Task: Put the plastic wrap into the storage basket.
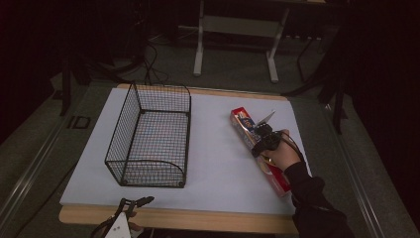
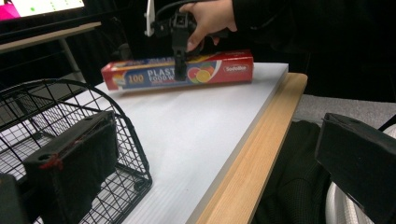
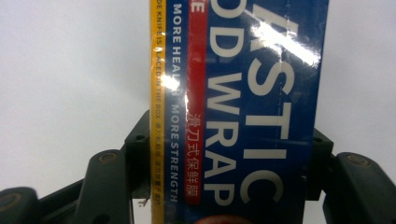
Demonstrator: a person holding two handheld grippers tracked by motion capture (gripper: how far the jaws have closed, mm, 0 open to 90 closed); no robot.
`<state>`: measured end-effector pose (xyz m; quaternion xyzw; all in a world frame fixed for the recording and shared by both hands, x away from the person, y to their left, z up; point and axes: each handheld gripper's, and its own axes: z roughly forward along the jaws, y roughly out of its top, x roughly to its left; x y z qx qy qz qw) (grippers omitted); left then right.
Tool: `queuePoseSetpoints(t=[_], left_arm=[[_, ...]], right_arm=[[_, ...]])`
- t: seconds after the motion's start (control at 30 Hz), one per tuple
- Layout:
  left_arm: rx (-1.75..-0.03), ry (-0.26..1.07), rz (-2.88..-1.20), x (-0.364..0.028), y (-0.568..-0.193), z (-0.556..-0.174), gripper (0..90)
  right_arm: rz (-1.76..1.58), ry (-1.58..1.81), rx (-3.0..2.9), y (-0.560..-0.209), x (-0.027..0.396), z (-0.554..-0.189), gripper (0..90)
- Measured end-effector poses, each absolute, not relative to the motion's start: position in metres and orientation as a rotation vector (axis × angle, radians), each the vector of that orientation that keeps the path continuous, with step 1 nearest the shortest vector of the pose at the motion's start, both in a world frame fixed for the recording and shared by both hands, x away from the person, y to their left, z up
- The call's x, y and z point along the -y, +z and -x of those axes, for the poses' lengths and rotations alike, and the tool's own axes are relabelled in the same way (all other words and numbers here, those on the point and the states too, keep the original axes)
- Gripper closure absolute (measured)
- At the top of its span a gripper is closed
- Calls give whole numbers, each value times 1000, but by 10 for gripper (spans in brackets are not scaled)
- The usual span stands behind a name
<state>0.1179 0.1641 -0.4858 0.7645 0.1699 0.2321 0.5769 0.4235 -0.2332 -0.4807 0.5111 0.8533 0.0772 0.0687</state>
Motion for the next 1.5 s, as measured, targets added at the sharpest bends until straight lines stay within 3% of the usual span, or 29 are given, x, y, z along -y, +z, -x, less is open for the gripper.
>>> queuePoseSetpoints(t=[0.43,1.5], left_arm=[[-398,546,-1794,-164,-486,-118,1],[-403,542,-1783,-165,-485,-117,1]], right_arm=[[-1455,369,-2569,-438,218,-414,399],[-1226,585,-2513,-342,101,-409,399]])
